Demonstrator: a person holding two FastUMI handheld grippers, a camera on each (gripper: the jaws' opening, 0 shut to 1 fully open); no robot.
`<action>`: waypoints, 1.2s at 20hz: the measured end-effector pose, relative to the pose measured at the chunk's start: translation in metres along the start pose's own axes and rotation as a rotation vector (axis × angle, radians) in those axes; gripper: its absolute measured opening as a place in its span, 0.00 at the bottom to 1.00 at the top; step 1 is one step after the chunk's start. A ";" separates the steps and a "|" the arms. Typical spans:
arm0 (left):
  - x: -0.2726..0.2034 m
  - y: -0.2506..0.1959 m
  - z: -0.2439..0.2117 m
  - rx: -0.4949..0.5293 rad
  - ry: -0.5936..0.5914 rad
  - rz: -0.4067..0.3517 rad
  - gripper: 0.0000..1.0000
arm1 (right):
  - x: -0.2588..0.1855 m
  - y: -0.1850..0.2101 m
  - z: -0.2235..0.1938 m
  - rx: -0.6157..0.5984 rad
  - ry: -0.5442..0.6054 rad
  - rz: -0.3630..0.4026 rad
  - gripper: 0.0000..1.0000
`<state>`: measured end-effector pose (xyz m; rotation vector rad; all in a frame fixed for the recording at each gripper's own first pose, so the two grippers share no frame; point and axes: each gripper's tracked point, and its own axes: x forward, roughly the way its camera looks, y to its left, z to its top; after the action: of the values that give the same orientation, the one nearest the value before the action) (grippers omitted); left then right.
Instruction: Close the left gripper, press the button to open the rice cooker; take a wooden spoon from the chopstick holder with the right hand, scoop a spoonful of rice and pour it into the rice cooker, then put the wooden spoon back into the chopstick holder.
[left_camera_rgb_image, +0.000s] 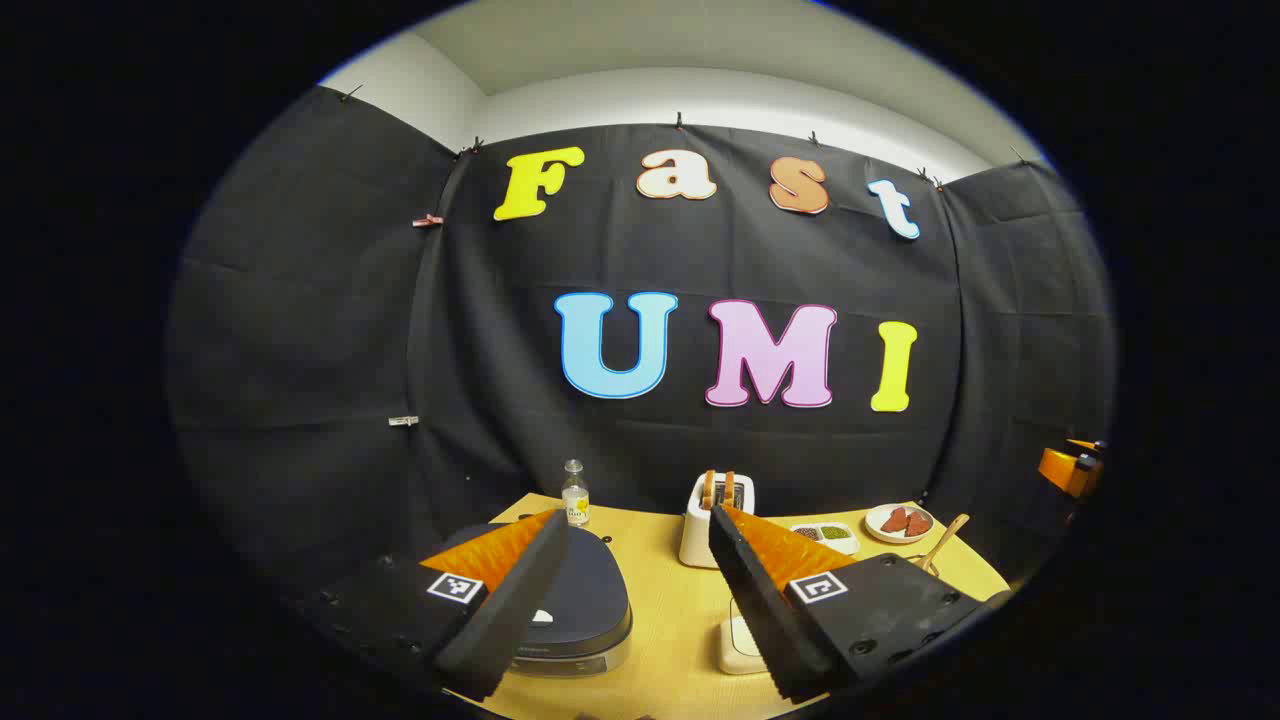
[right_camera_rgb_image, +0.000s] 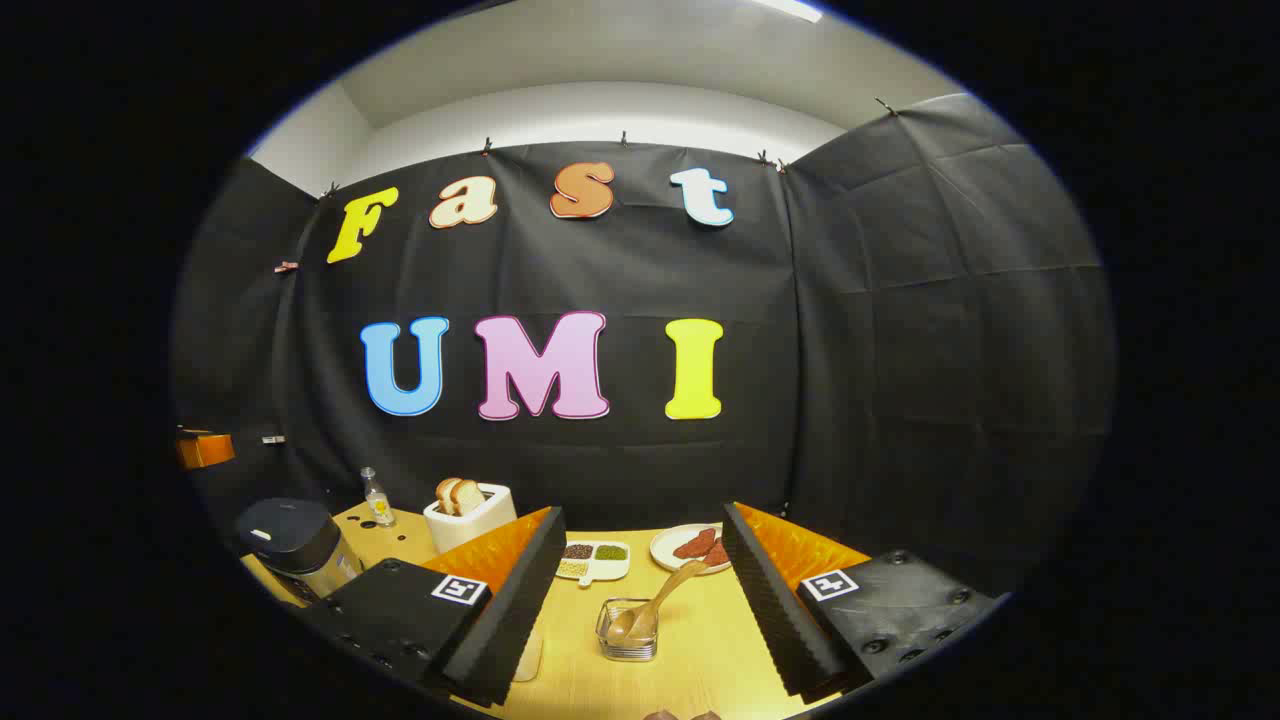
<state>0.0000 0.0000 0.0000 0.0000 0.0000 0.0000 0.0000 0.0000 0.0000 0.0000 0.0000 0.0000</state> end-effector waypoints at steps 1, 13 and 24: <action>0.002 -0.001 0.000 0.005 -0.007 -0.007 0.95 | -0.001 0.003 0.000 0.003 0.003 0.001 0.98; 0.000 0.013 -0.022 -0.031 0.044 -0.081 0.95 | -0.024 0.040 0.004 -0.018 0.011 -0.060 0.98; -0.004 0.034 -0.033 -0.027 0.100 -0.092 0.95 | -0.029 0.050 -0.001 -0.015 0.024 -0.077 0.98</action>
<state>-0.0041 0.0336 -0.0327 -0.0271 0.0997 -0.0920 -0.0290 0.0498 -0.0009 -0.0153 0.0243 -0.0775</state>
